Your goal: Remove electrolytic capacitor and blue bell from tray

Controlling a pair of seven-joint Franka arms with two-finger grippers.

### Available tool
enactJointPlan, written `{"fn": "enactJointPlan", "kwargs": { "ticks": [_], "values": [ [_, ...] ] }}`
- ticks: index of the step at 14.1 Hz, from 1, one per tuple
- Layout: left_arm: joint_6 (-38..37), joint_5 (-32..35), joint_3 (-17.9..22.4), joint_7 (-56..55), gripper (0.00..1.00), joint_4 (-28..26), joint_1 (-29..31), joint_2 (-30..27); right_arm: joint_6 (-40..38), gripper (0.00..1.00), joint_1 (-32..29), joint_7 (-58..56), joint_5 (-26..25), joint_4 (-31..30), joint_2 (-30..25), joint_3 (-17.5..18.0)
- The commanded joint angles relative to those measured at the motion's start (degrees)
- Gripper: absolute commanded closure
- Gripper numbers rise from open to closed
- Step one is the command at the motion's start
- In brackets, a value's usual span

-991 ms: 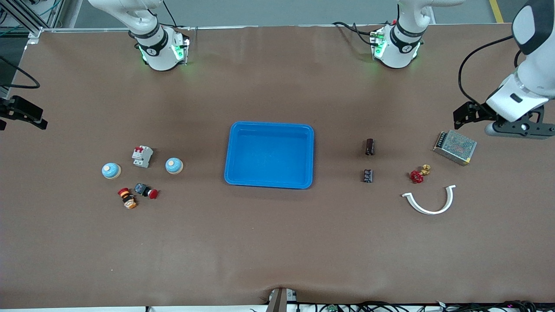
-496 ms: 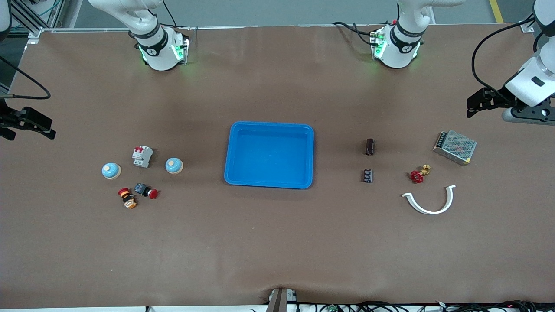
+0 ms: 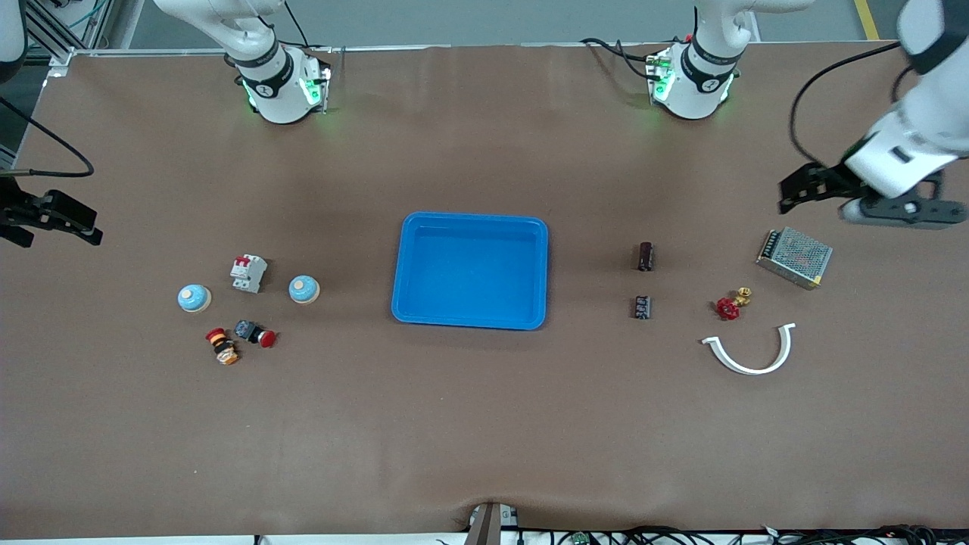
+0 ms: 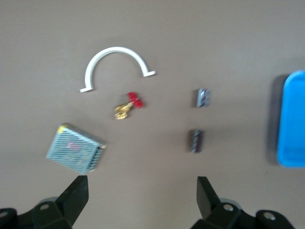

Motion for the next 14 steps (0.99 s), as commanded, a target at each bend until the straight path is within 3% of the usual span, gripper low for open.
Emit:
{"fn": "enactJointPlan", "kwargs": {
  "ticks": [1,4,14],
  "values": [
    [3.4,-0.6,-4.1,-7.2,0.00,0.5,-0.1,2.9,0.7,0.00,-0.1,0.7,0.4,-2.1,-1.9,0.2],
    [4.2,-0.3,-5.0,-8.1,0.00,0.3,0.1,3.7,1.8,0.00,0.0,1.7,0.4,-5.3,-4.9,0.4],
    [4.9,0.1,-5.0,-8.0,0.00,0.0,0.0,4.7,-5.3,0.00,0.4,1.6,-0.2,-2.2,-4.5,0.5]
  ]
}}
